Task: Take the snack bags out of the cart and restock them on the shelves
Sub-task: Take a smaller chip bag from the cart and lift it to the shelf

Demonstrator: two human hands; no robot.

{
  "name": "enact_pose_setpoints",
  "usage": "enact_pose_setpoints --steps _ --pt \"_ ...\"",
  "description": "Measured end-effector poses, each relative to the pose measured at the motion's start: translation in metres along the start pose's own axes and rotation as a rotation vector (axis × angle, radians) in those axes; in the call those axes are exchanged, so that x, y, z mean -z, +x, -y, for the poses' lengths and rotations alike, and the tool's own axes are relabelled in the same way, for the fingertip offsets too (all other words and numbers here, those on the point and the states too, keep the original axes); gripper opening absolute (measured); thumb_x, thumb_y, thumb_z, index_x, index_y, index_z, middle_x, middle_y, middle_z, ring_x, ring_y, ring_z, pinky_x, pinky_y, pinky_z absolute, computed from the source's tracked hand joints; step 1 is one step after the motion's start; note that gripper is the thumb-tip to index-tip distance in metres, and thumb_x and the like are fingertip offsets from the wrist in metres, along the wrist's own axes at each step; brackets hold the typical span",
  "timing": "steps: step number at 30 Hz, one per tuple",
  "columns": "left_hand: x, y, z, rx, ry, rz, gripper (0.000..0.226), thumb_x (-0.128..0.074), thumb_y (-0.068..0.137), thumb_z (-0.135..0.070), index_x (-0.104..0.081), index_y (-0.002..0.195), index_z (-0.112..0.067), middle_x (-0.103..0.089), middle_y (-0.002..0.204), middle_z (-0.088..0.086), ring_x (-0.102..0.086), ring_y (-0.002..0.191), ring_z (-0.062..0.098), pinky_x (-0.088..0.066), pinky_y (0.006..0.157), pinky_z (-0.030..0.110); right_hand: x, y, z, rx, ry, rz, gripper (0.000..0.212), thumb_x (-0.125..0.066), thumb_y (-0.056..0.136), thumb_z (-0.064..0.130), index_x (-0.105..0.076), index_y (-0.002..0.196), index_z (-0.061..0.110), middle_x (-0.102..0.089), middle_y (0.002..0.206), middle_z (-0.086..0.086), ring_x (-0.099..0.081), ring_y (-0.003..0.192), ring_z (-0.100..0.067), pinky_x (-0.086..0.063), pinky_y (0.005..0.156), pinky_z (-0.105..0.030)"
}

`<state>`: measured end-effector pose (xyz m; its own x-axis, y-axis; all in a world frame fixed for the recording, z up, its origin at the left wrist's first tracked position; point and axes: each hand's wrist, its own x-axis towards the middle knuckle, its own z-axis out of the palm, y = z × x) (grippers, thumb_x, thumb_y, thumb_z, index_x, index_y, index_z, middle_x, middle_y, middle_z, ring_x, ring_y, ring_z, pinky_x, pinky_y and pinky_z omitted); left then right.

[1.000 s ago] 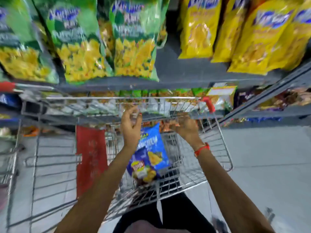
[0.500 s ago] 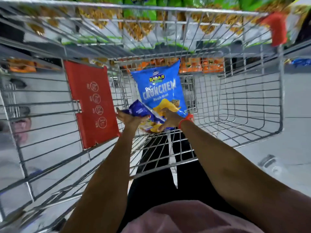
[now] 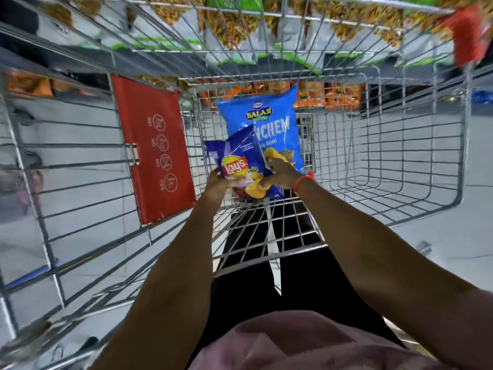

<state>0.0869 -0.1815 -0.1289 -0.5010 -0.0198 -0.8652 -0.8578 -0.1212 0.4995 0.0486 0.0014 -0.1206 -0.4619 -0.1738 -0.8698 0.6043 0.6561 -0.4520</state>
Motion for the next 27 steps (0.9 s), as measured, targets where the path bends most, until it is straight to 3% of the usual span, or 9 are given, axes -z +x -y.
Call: enact_pose_setpoints --steps 2,4,8,11,12,16,20,24,27 --pt "-0.006 -0.01 -0.01 0.009 0.077 0.081 0.033 -0.066 0.07 0.014 -0.061 0.093 -0.01 -0.072 0.058 -0.016 -0.067 0.058 -0.002 -0.052 0.054 0.017 0.013 -0.009 0.016 0.094 0.056 0.062 0.074 -0.073 0.073 -0.006 -0.036 0.138 -0.002 -0.044 0.144 -0.02 -0.043 0.132 -0.036 -0.036 0.112 -0.047" --pt "-0.004 -0.019 -0.025 -0.014 0.109 0.115 0.032 -0.067 0.071 0.012 -0.062 0.097 -0.006 -0.072 0.057 -0.014 -0.066 0.055 -0.001 -0.052 0.05 0.015 0.023 -0.001 0.015 0.16 0.081 0.114 0.071 -0.072 0.072 -0.009 -0.04 0.135 -0.002 -0.047 0.141 -0.02 -0.048 0.127 -0.034 -0.037 0.11 -0.051" --pt "-0.003 -0.044 -0.063 -0.137 0.134 0.103 0.046 -0.066 0.068 0.019 -0.057 0.113 0.012 -0.077 0.077 0.003 -0.066 0.056 -0.003 -0.053 0.055 0.012 0.047 -0.045 0.046 0.242 0.146 0.134 0.067 -0.065 0.077 -0.014 -0.038 0.136 0.0 -0.052 0.134 -0.018 -0.054 0.115 -0.03 -0.04 0.108 -0.051" --pt "-0.004 -0.077 -0.094 -0.3 0.093 0.042 0.047 -0.065 0.068 0.02 -0.054 0.113 0.018 -0.072 0.083 0.0 -0.062 0.05 -0.009 -0.05 0.053 0.008 0.054 -0.075 0.073 0.348 0.196 0.131 0.069 -0.062 0.078 -0.017 -0.034 0.138 0.003 -0.052 0.126 -0.008 -0.055 0.108 -0.024 -0.054 0.095 -0.034" --pt "-0.001 -0.086 -0.103 -0.347 0.091 0.031 0.047 -0.068 0.067 0.018 -0.055 0.111 0.017 -0.073 0.077 -0.005 -0.063 0.052 -0.009 -0.052 0.055 0.009 0.055 -0.087 0.083 0.391 0.2 0.109 0.068 -0.064 0.077 -0.015 -0.036 0.137 0.004 -0.054 0.126 -0.008 -0.057 0.109 -0.024 -0.056 0.092 -0.031" --pt "0.009 -0.14 -0.139 -0.591 0.089 -0.008 0.032 -0.075 0.065 0.007 -0.067 0.093 -0.006 -0.075 0.075 -0.012 -0.068 0.066 -0.003 -0.054 0.064 0.019 0.054 -0.136 0.122 0.534 0.282 -0.001 0.065 -0.079 0.07 0.004 -0.047 0.127 0.004 -0.063 0.126 -0.014 -0.063 0.112 -0.027 -0.05 0.1 -0.046" --pt "0.008 -0.197 -0.183 -0.792 -0.045 -0.095 0.027 -0.071 0.067 0.013 -0.062 0.079 -0.009 -0.067 0.051 -0.023 -0.064 0.053 -0.007 -0.05 0.052 0.011 0.058 -0.181 0.169 0.73 0.356 -0.128 0.051 -0.075 0.071 -0.006 -0.052 0.11 0.018 -0.067 0.109 -0.002 -0.069 0.094 -0.005 -0.057 0.083 -0.023" --pt "0.022 -0.25 -0.244 -1.01 -0.037 -0.163 0.028 -0.079 0.06 0.002 -0.065 0.074 -0.018 -0.068 0.053 -0.024 -0.065 0.055 -0.005 -0.054 0.055 0.013 0.071 -0.236 0.228 0.927 0.341 -0.224 0.062 -0.076 0.072 0.001 -0.046 0.126 0.008 -0.06 0.128 -0.016 -0.061 0.114 -0.028 -0.052 0.094 -0.04" --pt "0.031 -0.293 -0.285 -1.17 -0.021 -0.2 0.029 -0.08 0.05 -0.014 -0.067 0.076 -0.019 -0.07 0.056 -0.023 -0.066 0.058 -0.004 -0.056 0.058 0.015 0.081 -0.278 0.267 1.07 0.342 -0.28 0.061 -0.078 0.072 0.006 -0.047 0.123 0.017 -0.062 0.126 -0.014 -0.062 0.113 -0.027 -0.054 0.093 -0.041"
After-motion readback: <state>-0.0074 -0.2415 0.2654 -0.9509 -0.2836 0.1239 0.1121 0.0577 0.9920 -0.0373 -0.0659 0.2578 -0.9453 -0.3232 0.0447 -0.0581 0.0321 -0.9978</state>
